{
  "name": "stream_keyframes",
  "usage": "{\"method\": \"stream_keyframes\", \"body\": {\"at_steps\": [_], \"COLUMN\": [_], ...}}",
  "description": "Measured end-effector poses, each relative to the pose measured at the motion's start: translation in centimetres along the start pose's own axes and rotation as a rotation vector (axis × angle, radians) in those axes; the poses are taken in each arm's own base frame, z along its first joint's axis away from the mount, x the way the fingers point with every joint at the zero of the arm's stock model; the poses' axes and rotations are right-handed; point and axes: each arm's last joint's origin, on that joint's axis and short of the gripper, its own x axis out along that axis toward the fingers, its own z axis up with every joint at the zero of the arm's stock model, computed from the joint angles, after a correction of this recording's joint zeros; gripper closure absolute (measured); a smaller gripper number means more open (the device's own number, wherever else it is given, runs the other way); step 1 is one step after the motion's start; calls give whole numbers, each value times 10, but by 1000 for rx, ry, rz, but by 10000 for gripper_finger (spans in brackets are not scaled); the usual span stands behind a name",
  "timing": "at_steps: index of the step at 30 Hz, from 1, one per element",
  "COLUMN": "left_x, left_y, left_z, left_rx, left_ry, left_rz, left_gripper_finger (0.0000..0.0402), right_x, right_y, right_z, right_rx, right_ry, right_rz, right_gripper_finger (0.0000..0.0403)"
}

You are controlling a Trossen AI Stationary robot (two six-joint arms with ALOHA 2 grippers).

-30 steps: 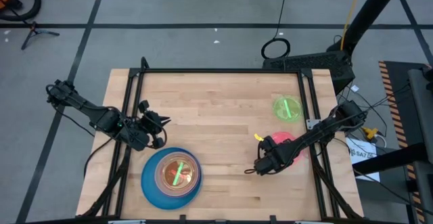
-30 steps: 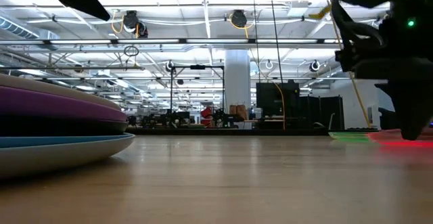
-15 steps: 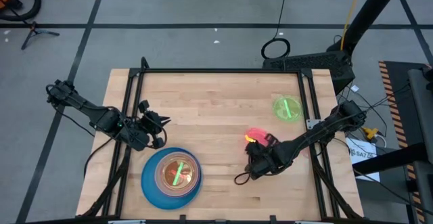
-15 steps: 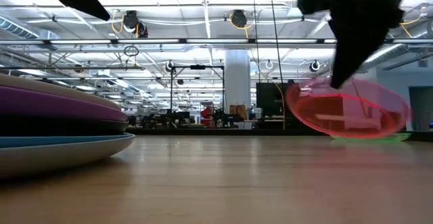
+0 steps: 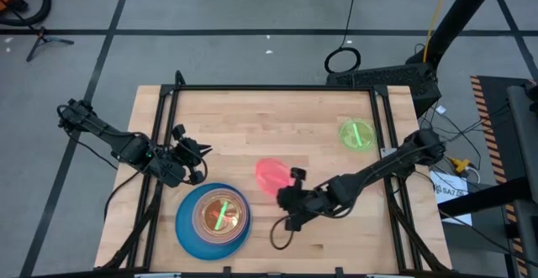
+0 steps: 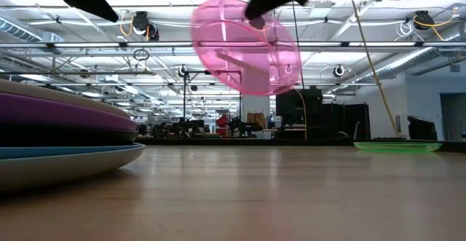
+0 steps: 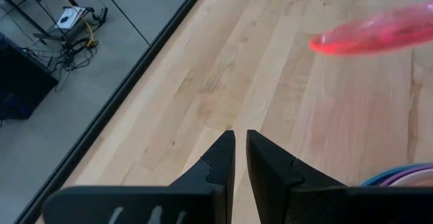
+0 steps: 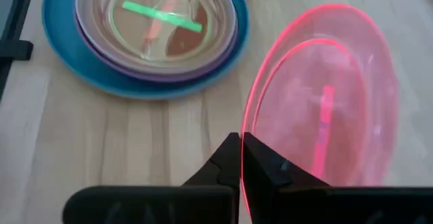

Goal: Stack plastic plates
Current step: Stack the pink plate on the bottom green plate

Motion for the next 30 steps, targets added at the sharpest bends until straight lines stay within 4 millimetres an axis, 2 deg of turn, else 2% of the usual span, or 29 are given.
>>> {"method": "stream_keyframes", "body": {"at_steps": [6, 14, 19, 24, 30], "left_x": [0, 0, 0, 0, 0], "left_y": [0, 0, 0, 0, 0], "left_z": [0, 0, 0, 0, 0], "left_rx": [0, 7, 8, 8, 10], "left_ry": [0, 0, 0, 1, 1], "left_rz": [0, 0, 0, 0, 0], "left_gripper_finger": [355, 355, 355, 355, 355], "right_x": [26, 58, 79, 97, 99], "right_y": [17, 47, 61, 69, 69], "right_z": [29, 57, 62, 55, 55], "right_rx": [-190, -396, -536, -651, -666], "right_ry": [-21, -46, -50, -37, -41], "right_rz": [11, 171, 236, 263, 263], "right_gripper_finger": [401, 401, 401, 401, 393]}}
